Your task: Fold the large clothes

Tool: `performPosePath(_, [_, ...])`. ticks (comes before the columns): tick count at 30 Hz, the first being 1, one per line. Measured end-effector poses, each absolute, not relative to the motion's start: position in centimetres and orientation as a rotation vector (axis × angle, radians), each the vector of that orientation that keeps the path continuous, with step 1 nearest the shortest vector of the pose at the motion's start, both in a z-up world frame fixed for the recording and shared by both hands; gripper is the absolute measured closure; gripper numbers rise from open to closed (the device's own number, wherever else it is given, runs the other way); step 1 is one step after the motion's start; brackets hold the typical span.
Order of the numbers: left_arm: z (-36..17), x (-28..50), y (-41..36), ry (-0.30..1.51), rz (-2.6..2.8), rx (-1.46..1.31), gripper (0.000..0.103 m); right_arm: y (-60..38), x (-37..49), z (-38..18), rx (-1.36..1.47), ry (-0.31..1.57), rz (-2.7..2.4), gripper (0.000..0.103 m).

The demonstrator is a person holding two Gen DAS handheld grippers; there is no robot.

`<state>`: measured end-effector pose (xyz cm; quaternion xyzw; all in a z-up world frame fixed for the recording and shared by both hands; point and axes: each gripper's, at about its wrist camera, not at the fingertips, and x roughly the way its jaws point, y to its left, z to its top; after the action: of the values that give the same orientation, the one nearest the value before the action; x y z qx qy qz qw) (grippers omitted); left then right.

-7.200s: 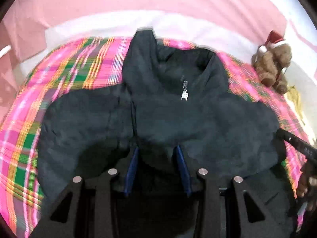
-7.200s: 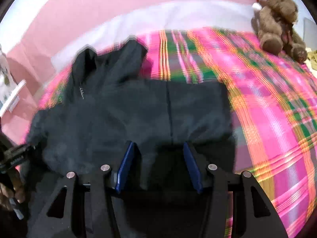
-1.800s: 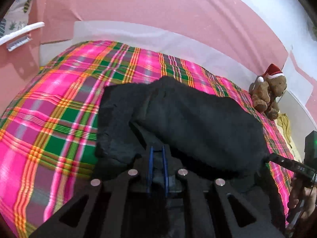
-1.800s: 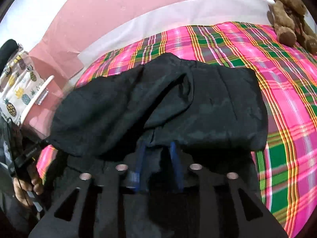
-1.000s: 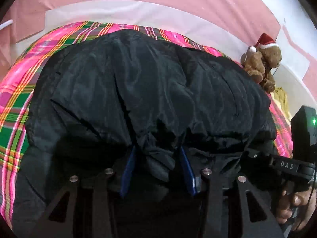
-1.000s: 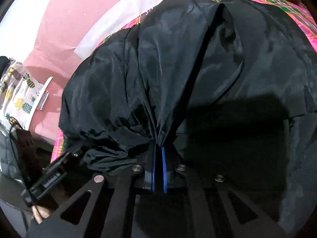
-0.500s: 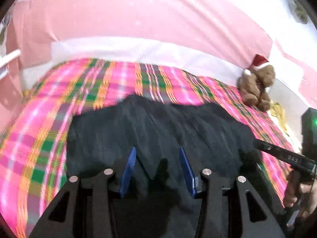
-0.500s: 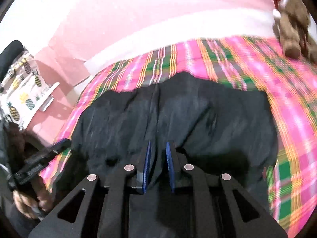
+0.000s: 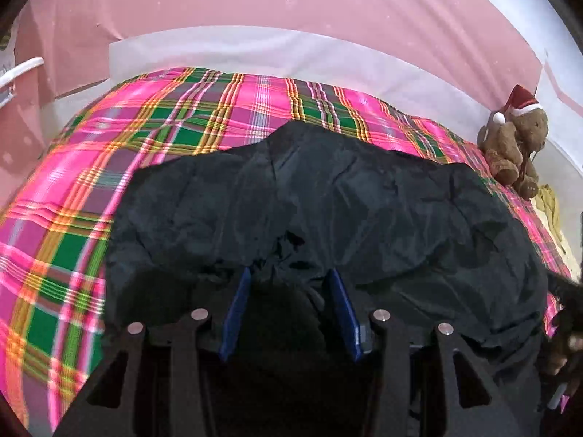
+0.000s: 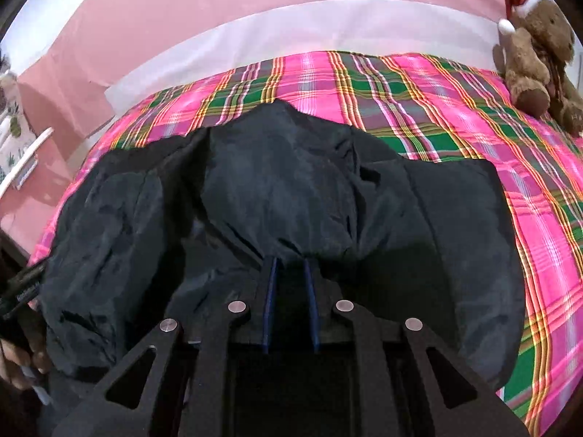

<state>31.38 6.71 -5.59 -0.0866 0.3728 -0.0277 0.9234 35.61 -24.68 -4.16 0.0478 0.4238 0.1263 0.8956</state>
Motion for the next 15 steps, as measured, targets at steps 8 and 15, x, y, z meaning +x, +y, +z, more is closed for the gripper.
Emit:
performPosePath(8, [-1.6,26.7,2.9,0.678,-0.233,-0.188,0.056,-22.0,30.0,1.1,0.101,0.746,0.415,0.086])
performPosePath(15, [-6.9,27.9,1.3,0.782,-0.226,-0.143,0.055,-18.7,30.8,-5.8,0.029,0.901,0.44,0.087])
